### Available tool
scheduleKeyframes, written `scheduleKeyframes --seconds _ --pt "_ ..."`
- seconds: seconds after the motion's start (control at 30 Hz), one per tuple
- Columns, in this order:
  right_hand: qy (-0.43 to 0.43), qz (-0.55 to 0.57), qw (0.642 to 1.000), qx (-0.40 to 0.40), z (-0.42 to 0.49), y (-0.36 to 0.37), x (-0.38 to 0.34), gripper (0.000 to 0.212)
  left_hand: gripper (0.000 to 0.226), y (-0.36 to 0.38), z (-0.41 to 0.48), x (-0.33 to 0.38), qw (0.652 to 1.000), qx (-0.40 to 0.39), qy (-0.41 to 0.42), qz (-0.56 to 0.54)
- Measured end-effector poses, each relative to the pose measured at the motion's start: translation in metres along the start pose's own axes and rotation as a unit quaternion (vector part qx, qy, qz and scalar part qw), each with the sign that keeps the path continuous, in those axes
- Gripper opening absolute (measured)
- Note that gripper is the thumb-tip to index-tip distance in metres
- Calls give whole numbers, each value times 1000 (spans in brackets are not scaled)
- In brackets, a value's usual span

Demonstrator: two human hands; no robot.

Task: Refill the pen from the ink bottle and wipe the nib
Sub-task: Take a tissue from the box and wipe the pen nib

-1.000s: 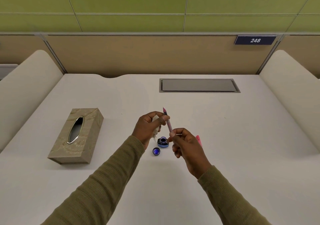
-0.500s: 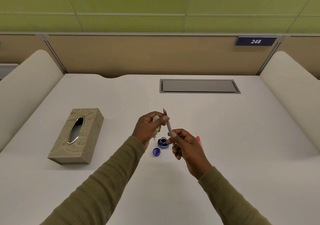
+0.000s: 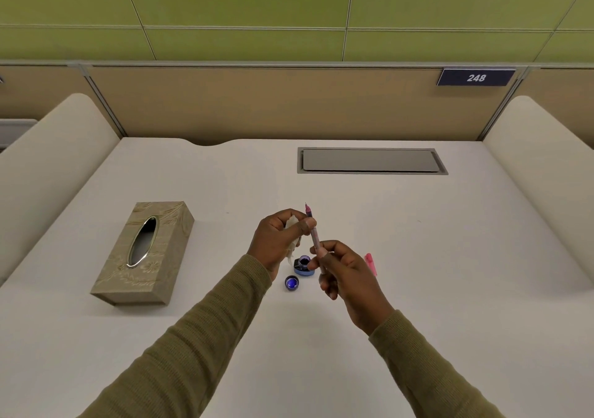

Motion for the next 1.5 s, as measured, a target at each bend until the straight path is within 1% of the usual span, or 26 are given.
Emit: scheduleKeyframes --seconds 0.27,0.43,0.5,0.57,0.6,0.67,0.73,0.8,0.87,0.93,1.0,1.07,1.2,1.3,1.4,1.43,1.5 --pt "-12 -26 999 25 -2 3 -1 13 16 4 -4 1 1000 4 3 3" --pt "-17 -20 999 26 -5 2 -2 14 14 4 -6 4 1000 -3 12 3" --pt "-18 -15 999 28 -6 2 -2 15 13 4 -7 4 1000 -2 6 0" --pt "-24 -9 999 26 -7 1 -5 16 16 5 -7 4 1000 -1 -7 -14" --pt "-28 -4 999 26 -7 1 -6 16 21 5 -7 5 999 1 -20 -33" --pt "-42 -11 999 33 -8 0 -6 15 37 4 -7 8 992 4 -69 -105" --pt "-62 -41 996 45 -10 0 -4 12 52 1 -7 11 970 -5 -117 -215" --pt "-86 -74 992 55 -13 0 -1 8 51 -1 -7 12 940 -7 -136 -312" --pt "-111 -109 986 64 -17 2 1 6 47 -1 -8 10 922 18 -149 -356" --pt "-134 -142 978 73 -20 4 2 6 40 2 -8 6 923 55 -170 -340" --pt "-154 -174 969 84 -22 6 2 9 31 4 -9 3 942 85 -175 -273" --pt "-167 -193 962 91 -25 7 0 10 28 5 -11 1 958 115 -163 -205" --pt "-177 -235 951 92 -28 7 -3 8 23 5 -15 -1 970 185 -130 -87" --pt "-186 -261 942 99 -26 3 7 7 17 5 -16 -2 974 193 -114 -36" --pt "-182 -274 938 107 -25 -2 16 11 18 6 -19 0 975 179 -123 -40" --pt "-182 -277 937 109 -25 -3 15 11 20 6 -20 1 975 166 -132 -65" --pt "-189 -288 931 118 -26 -7 15 9 24 7 -23 5 968 116 -159 -154"
Point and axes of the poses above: each hand's wrist, its own z-axis towards the middle knuckle, its own y-axis out of the palm, x = y × z, the point moved 1 cm from there along z, towards the middle knuckle, and after that the axes turned 9 degrees about -y, right-handed, at the moved point
